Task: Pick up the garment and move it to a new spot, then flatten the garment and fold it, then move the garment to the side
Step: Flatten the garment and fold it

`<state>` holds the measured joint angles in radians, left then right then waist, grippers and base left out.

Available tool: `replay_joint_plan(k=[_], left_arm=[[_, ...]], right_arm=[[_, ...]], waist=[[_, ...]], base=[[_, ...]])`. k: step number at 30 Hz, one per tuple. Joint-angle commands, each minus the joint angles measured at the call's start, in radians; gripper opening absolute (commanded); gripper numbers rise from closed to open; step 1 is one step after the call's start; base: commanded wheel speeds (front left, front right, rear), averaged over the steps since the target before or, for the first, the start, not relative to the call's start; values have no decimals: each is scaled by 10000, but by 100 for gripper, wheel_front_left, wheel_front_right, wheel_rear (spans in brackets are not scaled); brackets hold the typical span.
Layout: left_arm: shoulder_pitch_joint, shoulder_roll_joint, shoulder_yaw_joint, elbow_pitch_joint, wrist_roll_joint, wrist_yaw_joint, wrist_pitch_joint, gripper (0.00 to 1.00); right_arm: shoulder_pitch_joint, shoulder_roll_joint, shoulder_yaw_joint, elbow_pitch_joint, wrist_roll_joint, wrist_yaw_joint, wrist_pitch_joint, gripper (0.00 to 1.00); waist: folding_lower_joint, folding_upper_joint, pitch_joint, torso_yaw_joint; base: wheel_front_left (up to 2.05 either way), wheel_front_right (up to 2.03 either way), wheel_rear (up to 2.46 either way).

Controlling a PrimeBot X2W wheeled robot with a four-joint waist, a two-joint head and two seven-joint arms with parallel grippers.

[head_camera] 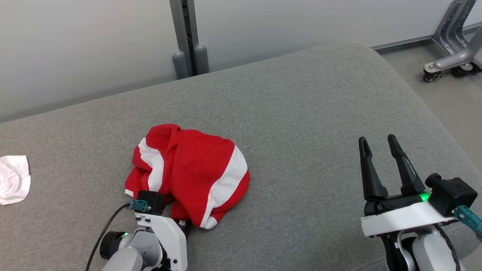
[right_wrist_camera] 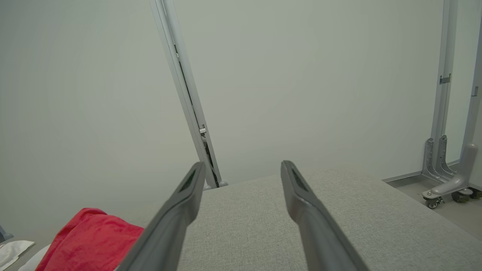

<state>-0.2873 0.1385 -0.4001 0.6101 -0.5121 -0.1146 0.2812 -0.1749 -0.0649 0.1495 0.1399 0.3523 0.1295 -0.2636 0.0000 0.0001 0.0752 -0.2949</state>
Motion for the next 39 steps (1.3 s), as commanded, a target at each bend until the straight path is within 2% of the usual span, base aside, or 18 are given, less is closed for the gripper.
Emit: replay_joint_plan(k=[1,7,12,13,16,22,23,29,30,31,32,39], left_arm=[[-77,-23,-48,73,-98,-57,-55,0],[-207,47,-364,1,-315,-139,-213,0],[197,547,-374,-882,-585,-149,49,0],[431,875,-256,-1398,-669,-52,255,0],[886,1358,-35,-2276,-814,169,644,0],[1991,2253,506,-3666,-1029,964,1398,0],[1991,2253,506,-3666,-1029,964,1398,0],[2698,2581,918,-3581,-1000,1656,1332,0],[2733,2567,944,-3497,-954,1718,1191,3],[2756,2516,933,-3443,-939,1742,1097,82],[2798,2436,906,-3378,-1020,1697,1060,100],[2611,2382,993,-3585,-756,1828,230,100]], right_arm=[[-79,2,-29,-42,-10,23,-16,100],[59,42,-153,2,-67,23,-16,100],[236,50,-195,43,-91,23,-16,100],[299,53,-202,41,-93,23,-16,100],[406,60,-235,48,-104,23,-16,100],[424,51,-343,14,-149,23,-16,100],[424,51,-343,14,-149,23,-16,100],[395,2,-406,-16,-159,23,-16,100],[401,-6,-413,-21,-161,23,-16,100],[410,-21,-423,-16,-161,23,-16,100],[419,-35,-425,5,-158,23,-16,100],[458,-144,-408,153,-139,23,-16,100]], waist=[[0,-1,26,-1],[0,-1,-196,461],[0,-1,-527,1016],[0,-1,-605,1241],[0,-1,-678,1570],[0,-1,-700,2050],[0,-1,-700,2050],[0,-1,-637,2213],[0,-1,-631,2229],[0,-1,-629,2245],[0,-1,-630,2263],[0,-1,-755,2549]], base=[[0,0,0],[0,0,0],[0,0,0],[0,0,0],[0,0,0],[0,0,0],[0,0,0],[0,0,0],[0,0,0],[0,0,0],[0,0,0],[0,0,0]])
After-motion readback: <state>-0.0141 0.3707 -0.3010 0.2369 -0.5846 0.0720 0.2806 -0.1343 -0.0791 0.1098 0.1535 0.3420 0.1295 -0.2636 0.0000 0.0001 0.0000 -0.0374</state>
